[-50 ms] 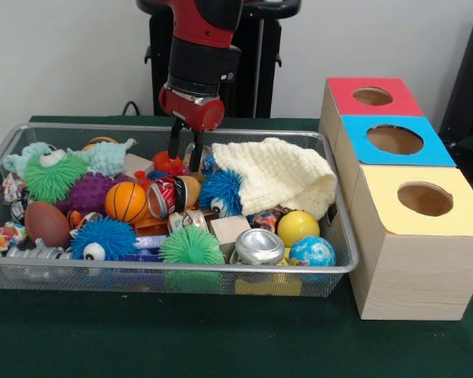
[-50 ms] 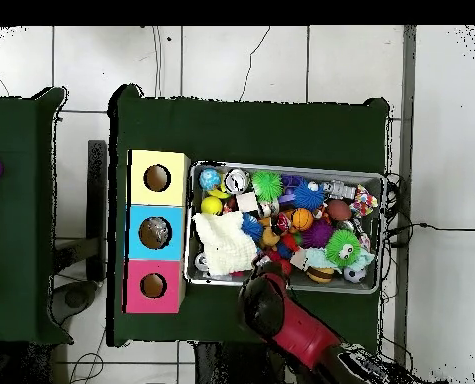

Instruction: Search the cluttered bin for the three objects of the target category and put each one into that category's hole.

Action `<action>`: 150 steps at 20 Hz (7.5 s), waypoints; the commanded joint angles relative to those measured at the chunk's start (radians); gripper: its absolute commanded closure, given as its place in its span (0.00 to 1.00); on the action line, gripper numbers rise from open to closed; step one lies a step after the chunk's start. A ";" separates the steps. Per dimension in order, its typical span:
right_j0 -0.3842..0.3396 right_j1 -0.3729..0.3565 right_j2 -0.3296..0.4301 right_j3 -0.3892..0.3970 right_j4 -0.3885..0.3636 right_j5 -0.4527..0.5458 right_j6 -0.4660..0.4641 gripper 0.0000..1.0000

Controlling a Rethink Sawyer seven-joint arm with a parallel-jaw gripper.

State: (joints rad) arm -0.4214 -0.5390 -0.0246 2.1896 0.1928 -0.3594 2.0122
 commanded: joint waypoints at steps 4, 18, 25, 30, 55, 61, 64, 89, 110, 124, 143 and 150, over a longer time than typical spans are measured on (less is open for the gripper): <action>-0.021 -0.004 0.069 0.003 0.034 -0.034 0.288 0.00; 0.060 0.057 0.056 -0.001 0.086 -0.118 0.348 0.00; 0.083 0.101 0.053 -0.031 0.093 -0.151 0.373 0.00; 0.089 0.150 0.054 -0.058 0.086 -0.191 0.392 0.00; 0.033 0.144 0.095 -0.047 0.016 -0.207 0.410 1.00; 0.011 0.123 0.109 -0.037 -0.001 -0.176 0.393 1.00; -0.005 0.080 0.114 -0.020 -0.011 -0.137 0.376 1.00; -0.024 -0.205 0.131 0.035 0.009 0.218 0.324 1.00; 0.068 -0.484 0.004 0.061 0.057 0.558 0.304 1.00; 0.134 -0.536 -0.049 0.072 0.085 0.622 0.333 1.00; 0.299 -0.436 -0.031 0.132 0.223 0.416 0.438 1.00; 0.319 -0.404 -0.006 0.140 0.248 0.364 0.460 1.00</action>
State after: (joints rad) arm -0.1075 -0.9995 -0.0916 2.2710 0.3778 0.0878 2.1777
